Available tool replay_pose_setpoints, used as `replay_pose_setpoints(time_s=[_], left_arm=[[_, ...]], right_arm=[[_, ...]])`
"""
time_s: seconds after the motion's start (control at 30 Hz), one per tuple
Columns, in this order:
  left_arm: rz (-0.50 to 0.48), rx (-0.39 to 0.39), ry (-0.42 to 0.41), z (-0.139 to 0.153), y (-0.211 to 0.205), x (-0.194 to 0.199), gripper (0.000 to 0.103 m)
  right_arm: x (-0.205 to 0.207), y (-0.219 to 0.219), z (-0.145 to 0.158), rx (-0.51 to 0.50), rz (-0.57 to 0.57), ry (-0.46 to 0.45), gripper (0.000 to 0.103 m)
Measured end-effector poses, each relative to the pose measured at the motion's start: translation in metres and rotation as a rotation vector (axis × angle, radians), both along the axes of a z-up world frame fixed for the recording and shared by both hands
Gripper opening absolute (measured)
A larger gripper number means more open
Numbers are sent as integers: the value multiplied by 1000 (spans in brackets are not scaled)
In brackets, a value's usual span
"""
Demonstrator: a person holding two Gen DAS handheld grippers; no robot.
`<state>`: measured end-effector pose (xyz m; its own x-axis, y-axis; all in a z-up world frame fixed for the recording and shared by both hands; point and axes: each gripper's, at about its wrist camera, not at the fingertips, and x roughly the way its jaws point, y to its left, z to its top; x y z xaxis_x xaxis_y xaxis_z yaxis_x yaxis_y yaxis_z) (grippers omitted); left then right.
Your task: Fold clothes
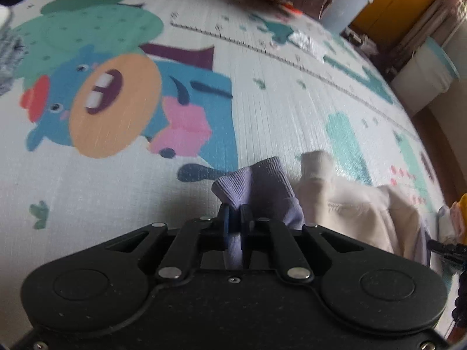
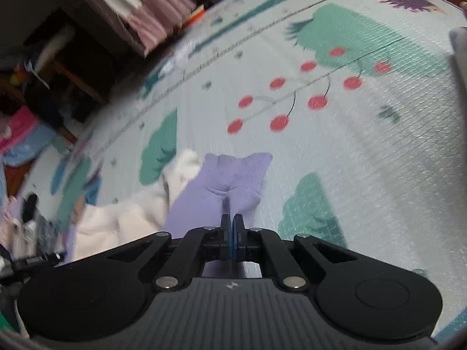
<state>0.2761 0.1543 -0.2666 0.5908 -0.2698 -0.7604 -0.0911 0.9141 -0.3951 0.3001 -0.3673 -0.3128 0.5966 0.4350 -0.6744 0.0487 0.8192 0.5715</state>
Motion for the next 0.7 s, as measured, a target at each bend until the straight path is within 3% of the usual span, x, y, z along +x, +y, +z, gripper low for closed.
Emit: replay_pose_setpoints(time_s=[0.17,0.4,0.57,0.7], left_arm=[[33,2,-58,30,32,-36,4],[195,15,-92,57,97,-102,4],[292,42,-49,47,135,-144,4],[309,47,9,29,145,-164,4]], right_arm=[[-16,-24,14,-32,6,-39,4],[-28,-61,15,-34,-101,-52,4],[-48,-83,21,-63,-149,-54,4],[-70,-99,21,-86,-191,-50,4]])
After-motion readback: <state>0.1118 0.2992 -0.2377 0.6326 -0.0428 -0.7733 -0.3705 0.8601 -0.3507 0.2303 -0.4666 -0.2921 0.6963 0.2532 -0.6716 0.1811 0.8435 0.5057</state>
